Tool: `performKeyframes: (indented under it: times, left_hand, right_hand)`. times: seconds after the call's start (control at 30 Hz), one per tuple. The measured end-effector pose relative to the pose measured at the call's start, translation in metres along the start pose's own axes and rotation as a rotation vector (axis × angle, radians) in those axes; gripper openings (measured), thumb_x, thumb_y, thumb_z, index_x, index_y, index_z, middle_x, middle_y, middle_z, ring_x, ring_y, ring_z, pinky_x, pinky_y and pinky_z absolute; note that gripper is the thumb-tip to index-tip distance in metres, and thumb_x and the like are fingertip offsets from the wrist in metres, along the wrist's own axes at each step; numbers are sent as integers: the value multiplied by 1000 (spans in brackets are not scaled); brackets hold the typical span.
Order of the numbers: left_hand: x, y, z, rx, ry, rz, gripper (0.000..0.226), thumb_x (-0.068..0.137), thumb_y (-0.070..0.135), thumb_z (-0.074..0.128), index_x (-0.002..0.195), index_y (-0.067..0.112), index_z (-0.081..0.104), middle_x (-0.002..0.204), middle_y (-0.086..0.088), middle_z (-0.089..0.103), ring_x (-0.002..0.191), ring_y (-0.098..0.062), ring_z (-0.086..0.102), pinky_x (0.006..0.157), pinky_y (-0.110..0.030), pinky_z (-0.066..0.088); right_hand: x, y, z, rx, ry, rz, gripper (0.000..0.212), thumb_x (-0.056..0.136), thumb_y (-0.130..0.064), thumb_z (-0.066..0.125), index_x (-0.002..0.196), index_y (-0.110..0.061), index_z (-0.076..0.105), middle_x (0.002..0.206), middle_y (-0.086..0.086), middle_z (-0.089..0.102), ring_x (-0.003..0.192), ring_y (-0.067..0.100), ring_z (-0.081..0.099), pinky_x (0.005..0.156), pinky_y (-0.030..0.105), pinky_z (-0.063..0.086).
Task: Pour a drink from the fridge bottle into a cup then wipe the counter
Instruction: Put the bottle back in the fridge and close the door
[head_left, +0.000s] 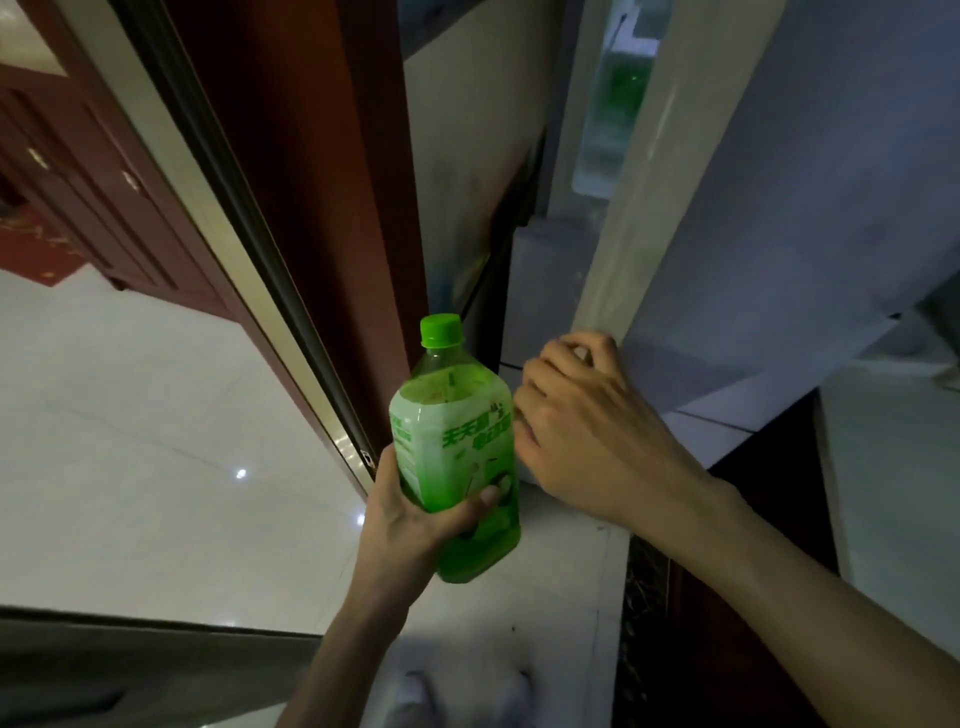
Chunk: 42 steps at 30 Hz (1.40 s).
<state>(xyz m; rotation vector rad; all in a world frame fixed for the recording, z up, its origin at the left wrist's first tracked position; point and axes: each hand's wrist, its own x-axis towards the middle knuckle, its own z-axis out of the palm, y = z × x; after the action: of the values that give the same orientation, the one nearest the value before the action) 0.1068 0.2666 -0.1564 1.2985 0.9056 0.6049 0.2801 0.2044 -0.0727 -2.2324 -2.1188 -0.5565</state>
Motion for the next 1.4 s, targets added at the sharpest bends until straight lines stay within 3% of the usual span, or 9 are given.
performKeyframes:
  times: [0.3, 0.4, 0.53, 0.63, 0.8, 0.93, 1.1, 1.3, 1.4]
  left_hand:
    - [-1, 11, 3, -25, -215, 24, 87, 49, 37, 90, 127, 23, 52, 112, 1, 72, 103, -18, 70, 83, -41, 60]
    - [-2, 13, 13, -33, -283, 32, 85, 51, 34, 91, 126, 23, 53, 112, -2, 72, 103, -21, 70, 85, -47, 59]
    - [-9, 17, 34, 3, -402, 72, 78, 55, 23, 95, 121, 21, 54, 108, -2, 73, 98, -21, 72, 76, -36, 60]
    - [-14, 21, 44, -15, -451, 81, 74, 56, 28, 92, 119, 18, 54, 105, -6, 73, 91, -25, 72, 74, -37, 60]
    - [-18, 29, 58, -38, -499, 109, 66, 58, 32, 88, 115, 17, 57, 98, -9, 75, 87, -39, 71, 78, -49, 61]
    - [-14, 35, 71, -27, -503, 109, 67, 59, 35, 88, 117, 18, 59, 105, -1, 75, 96, -21, 73, 77, -33, 59]
    - [-7, 42, 95, 25, -522, 146, 60, 64, 29, 91, 114, 19, 60, 103, 1, 76, 93, -17, 74, 74, -29, 59]
    - [6, 45, 128, 101, -536, 143, 66, 58, 38, 88, 116, 24, 59, 104, 4, 75, 93, -15, 73, 83, -43, 60]
    - [11, 46, 146, 82, -583, 129, 58, 69, 25, 89, 120, 21, 60, 108, 1, 75, 97, -18, 73, 87, -47, 58]
  right_hand:
    - [-72, -35, -29, 329, 111, 394, 14, 88, -23, 53, 88, -18, 66, 104, -3, 63, 103, 18, 56, 94, 37, 36]
    - [-90, -38, -34, 327, 99, 541, 16, 86, -25, 51, 92, -19, 65, 115, -3, 61, 112, 17, 52, 94, 34, 34]
    - [-113, -48, -40, 287, 124, 739, 21, 84, -30, 48, 94, -20, 64, 118, -2, 60, 112, 20, 53, 93, 34, 33]
    - [-124, -50, -42, 244, 130, 858, 31, 83, -36, 44, 101, -20, 65, 119, -2, 60, 113, 20, 52, 96, 33, 30]
    - [-132, -37, -40, 281, 153, 937, 44, 83, -39, 41, 117, -17, 60, 127, 1, 55, 119, 17, 43, 98, 29, 27]
    - [-132, -20, -42, 317, 188, 961, 44, 84, -32, 49, 124, -16, 58, 133, 2, 51, 125, 17, 39, 104, 28, 28]
    - [-130, -3, -41, 331, 229, 922, 44, 85, -32, 46, 124, -16, 59, 137, 2, 47, 129, 18, 36, 108, 34, 34]
    - [-140, 35, -37, 282, 180, 999, 44, 87, -26, 55, 127, -9, 58, 138, 8, 50, 127, 22, 39, 105, 37, 34]
    - [-145, 53, -35, 307, 152, 1032, 44, 89, -21, 61, 130, -7, 56, 142, 7, 46, 129, 25, 44, 106, 37, 37]
